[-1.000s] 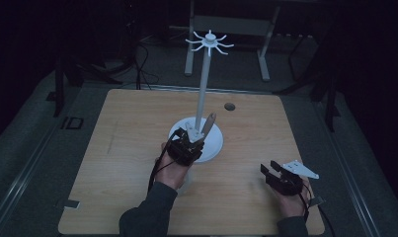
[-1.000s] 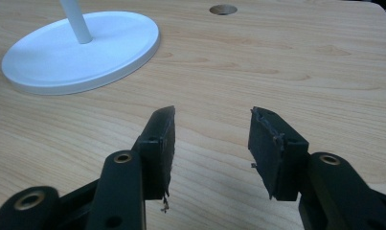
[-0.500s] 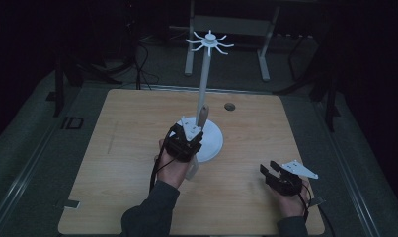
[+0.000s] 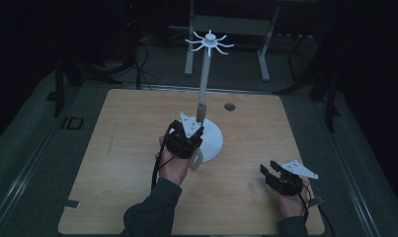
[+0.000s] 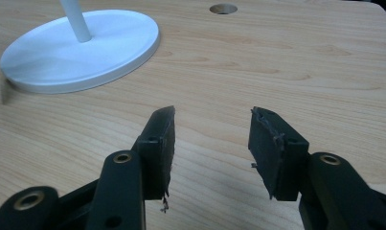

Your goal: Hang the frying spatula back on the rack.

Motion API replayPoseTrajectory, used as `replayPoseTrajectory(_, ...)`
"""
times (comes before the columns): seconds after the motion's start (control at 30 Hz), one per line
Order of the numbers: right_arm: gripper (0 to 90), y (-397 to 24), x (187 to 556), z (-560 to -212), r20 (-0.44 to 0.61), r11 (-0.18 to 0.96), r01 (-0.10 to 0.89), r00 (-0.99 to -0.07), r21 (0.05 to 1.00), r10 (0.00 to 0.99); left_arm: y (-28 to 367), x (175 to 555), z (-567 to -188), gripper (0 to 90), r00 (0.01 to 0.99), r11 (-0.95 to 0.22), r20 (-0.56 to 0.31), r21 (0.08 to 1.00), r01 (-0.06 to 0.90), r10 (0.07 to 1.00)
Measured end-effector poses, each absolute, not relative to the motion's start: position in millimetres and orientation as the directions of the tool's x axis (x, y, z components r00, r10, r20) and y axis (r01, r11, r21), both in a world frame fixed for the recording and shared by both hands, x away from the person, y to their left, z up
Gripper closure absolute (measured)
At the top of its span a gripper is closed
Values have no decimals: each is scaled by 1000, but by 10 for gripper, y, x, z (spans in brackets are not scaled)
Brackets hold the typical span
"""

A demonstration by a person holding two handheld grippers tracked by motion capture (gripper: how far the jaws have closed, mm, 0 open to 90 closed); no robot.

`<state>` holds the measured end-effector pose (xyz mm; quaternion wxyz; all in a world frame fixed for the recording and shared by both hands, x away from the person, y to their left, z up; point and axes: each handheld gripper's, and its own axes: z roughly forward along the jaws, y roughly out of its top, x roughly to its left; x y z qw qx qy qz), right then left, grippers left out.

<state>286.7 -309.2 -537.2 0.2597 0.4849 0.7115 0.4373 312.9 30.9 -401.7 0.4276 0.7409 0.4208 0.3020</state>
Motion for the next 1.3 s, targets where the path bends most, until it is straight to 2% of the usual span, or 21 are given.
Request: replayPoseTrajectory(1.3,509,-3093,2868,-5377,51,146,459,-389,876,920,110,3213,-3526,748,378,-210,99,941,266,921)
